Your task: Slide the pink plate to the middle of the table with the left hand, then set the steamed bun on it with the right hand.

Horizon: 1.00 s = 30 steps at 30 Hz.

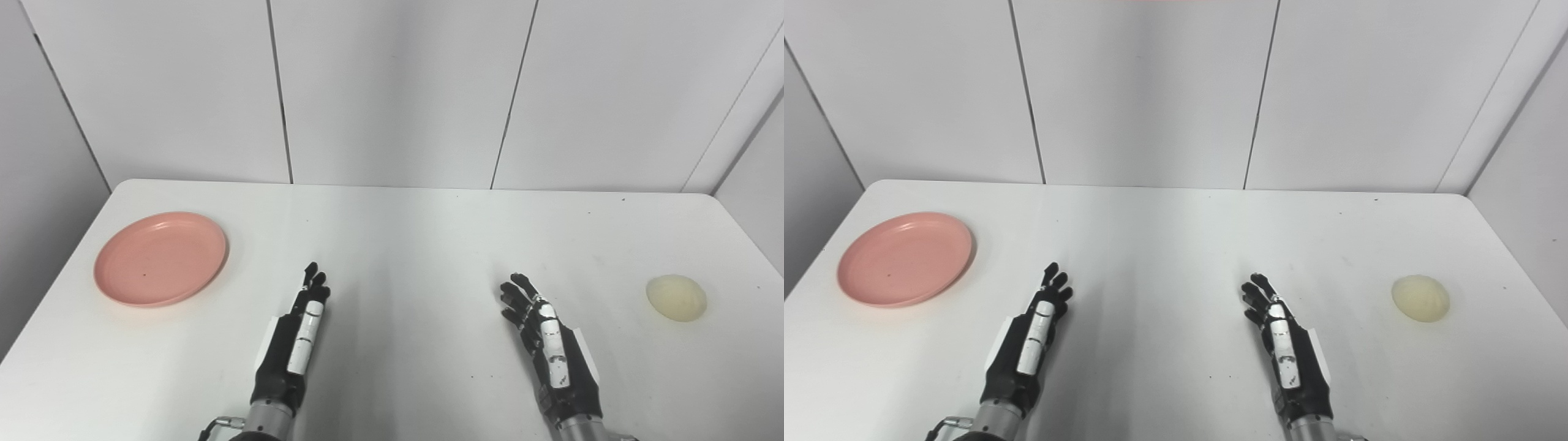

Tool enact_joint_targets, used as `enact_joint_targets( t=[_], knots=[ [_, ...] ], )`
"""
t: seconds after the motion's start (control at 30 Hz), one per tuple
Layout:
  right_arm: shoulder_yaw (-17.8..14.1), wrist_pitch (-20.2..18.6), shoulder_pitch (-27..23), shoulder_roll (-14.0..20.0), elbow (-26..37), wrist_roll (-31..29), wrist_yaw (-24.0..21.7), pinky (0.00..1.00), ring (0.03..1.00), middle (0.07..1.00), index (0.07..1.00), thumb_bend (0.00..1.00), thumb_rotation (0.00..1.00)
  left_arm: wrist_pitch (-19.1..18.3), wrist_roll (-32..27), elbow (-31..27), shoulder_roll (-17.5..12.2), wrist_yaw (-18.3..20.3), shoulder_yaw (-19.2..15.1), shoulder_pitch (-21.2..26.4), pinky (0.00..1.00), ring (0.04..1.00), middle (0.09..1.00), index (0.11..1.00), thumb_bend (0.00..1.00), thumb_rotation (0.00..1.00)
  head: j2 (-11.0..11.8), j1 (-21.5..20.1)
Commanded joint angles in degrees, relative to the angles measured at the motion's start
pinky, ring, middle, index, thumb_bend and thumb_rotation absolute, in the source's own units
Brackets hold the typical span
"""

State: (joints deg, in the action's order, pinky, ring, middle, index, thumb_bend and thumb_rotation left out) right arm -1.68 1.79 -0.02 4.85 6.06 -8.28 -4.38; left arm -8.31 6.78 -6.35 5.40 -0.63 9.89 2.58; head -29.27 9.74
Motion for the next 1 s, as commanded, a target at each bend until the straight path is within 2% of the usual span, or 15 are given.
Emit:
enact_joint_targets(
  t=[0.0, 0.2, 0.3, 0.5, 0.77, 0.87, 0.97],
  knots=[
    [-1.1, 4.4, 0.3, 1.1, -2.9, -0.7, -1.1, 0.92, 0.906, 0.882, 0.894, 0.72, 1.0, 1.2, 0.6, 1.3, 1.6, 0.0, 1.2, 1.6, 0.99, 0.97, 1.0, 1.0, 0.57, 1.0, 0.6, 0.9],
    [-1.8, 6.4, -0.5, 1.9, -6.2, -1.5, -2.3, 0.93, 0.911, 0.887, 0.901, 0.7, 1.0, 4.5, 1.0, 5.2, 2.1, -0.5, 1.5, 2.5, 0.99, 0.98, 1.0, 1.0, 0.55, 1.0, 3.4, 2.1],
    [-1.9, 7.6, -0.9, 2.0, -7.8, -1.5, -2.5, 0.93, 0.906, 0.878, 0.9, 0.69, 1.0, 5.9, 1.4, 6.7, 2.1, -0.7, 1.4, 2.7, 0.95, 0.969, 1.0, 1.0, 0.56, 1.0, 4.2, 2.2],
    [-1.7, 9.9, -1.6, 2.3, -11.1, -1.2, -3.1, 0.94, 0.919, 0.891, 0.917, 0.68, 1.0, 8.6, 1.4, 10.3, 1.9, -0.9, 1.0, 3.4, 0.93, 0.966, 1.0, 1.0, 0.57, 1.0, 7.1, 3.1],
    [-1.6, 10.5, -2.3, 1.7, -12.9, -1.3, -3.1, 0.97, 0.933, 0.904, 0.925, 0.65, 1.0, 10.9, 0.9, 13.5, 1.6, -1.0, 0.2, 4.2, 0.92, 0.962, 1.0, 1.0, 0.6, 1.0, 9.3, 2.4],
    [-1.4, 11.5, -3.0, 1.3, -14.6, -0.8, -2.9, 0.97, 0.93, 0.898, 0.918, 0.65, 1.0, 12.3, 0.8, 15.2, 1.2, -1.1, -0.2, 4.7, 0.92, 0.957, 1.0, 1.0, 0.62, 1.0, 10.8, 1.8],
    [-1.4, 12.7, -3.8, 0.9, -16.5, -0.5, -2.8, 0.95, 0.921, 0.889, 0.907, 0.66, 1.0, 13.4, -0.4, 16.8, 1.3, -1.1, -1.2, 5.4, 0.95, 0.97, 1.0, 1.0, 0.61, 1.0, 11.7, 1.1]
  ],
)
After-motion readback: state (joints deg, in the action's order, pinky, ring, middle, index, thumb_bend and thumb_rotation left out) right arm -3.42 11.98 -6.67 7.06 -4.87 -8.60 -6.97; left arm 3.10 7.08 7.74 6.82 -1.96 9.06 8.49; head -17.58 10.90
